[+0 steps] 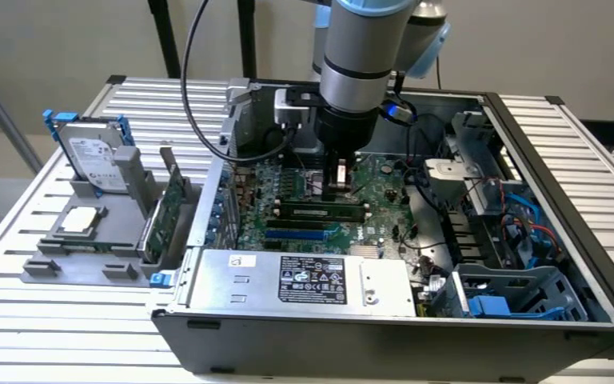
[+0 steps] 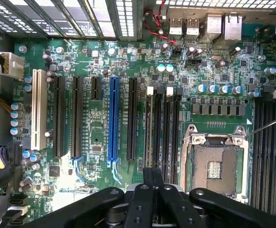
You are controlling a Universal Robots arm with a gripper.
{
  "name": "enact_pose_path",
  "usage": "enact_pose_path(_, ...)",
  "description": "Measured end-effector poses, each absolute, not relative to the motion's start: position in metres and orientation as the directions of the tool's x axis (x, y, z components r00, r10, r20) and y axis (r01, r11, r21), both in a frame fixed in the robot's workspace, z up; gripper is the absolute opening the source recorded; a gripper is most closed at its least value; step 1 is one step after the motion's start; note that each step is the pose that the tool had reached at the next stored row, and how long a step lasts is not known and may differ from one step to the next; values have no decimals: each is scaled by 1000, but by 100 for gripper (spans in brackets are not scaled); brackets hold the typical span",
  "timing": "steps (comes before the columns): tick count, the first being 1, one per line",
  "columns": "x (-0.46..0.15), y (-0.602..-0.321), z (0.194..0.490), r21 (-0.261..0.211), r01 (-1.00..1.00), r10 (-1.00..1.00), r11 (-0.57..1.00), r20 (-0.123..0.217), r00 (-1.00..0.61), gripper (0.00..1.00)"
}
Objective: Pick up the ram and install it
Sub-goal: 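Press down the ram until it locks into place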
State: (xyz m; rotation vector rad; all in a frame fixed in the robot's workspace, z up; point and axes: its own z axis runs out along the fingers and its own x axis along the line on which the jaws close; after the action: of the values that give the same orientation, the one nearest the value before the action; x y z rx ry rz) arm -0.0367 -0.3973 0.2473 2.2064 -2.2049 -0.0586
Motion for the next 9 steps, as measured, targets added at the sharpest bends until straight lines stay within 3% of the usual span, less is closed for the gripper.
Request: enact_pose_path(9, -37, -397, 247, 42, -999, -1000, -1, -11, 0, 0)
